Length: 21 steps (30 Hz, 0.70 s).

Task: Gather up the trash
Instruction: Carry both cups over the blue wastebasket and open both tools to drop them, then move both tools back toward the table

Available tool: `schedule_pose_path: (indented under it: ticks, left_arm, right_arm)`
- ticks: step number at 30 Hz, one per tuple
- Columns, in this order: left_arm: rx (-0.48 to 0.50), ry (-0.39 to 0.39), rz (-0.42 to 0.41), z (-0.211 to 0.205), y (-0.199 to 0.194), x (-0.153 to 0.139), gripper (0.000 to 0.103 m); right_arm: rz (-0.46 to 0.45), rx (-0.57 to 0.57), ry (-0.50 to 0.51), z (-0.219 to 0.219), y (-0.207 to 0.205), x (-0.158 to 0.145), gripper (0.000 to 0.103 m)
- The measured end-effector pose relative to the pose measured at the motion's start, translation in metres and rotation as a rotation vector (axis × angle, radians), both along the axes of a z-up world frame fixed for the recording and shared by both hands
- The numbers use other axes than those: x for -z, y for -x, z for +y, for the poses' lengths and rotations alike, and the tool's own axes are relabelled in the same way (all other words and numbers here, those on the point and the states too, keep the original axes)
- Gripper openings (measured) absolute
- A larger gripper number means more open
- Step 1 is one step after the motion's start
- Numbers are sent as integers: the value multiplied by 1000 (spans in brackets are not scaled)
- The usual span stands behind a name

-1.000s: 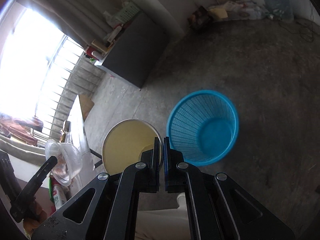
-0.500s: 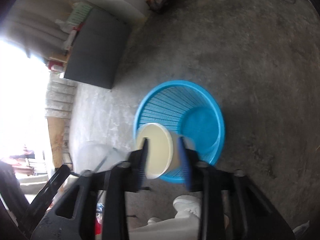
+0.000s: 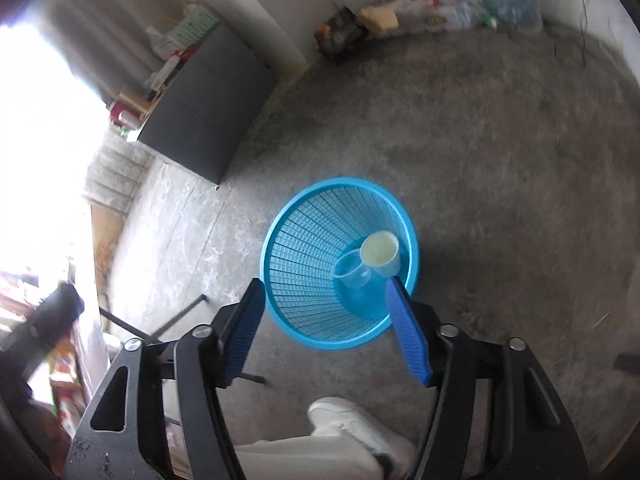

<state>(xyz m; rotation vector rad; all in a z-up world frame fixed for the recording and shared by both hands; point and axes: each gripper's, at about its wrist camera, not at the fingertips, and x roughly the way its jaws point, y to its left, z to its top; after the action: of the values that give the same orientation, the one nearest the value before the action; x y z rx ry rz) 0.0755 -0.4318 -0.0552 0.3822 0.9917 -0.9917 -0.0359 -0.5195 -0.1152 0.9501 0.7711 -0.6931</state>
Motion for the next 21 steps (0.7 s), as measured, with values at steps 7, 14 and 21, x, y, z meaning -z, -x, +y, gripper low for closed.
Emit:
schedule_pose_path:
  ticks: [7, 14, 21]
  left_arm:
    - [-18, 69, -44, 50, 16, -43, 80]
    - [-34, 114, 12, 113, 12, -71, 82]
    - [-89, 152, -84, 179, 18, -96, 97]
  right_arm:
    - [35, -82, 180, 38, -2, -49, 85]
    - [114, -123, 298, 68, -15, -70, 94]
    - [205, -135, 456, 101, -28, -91, 95]
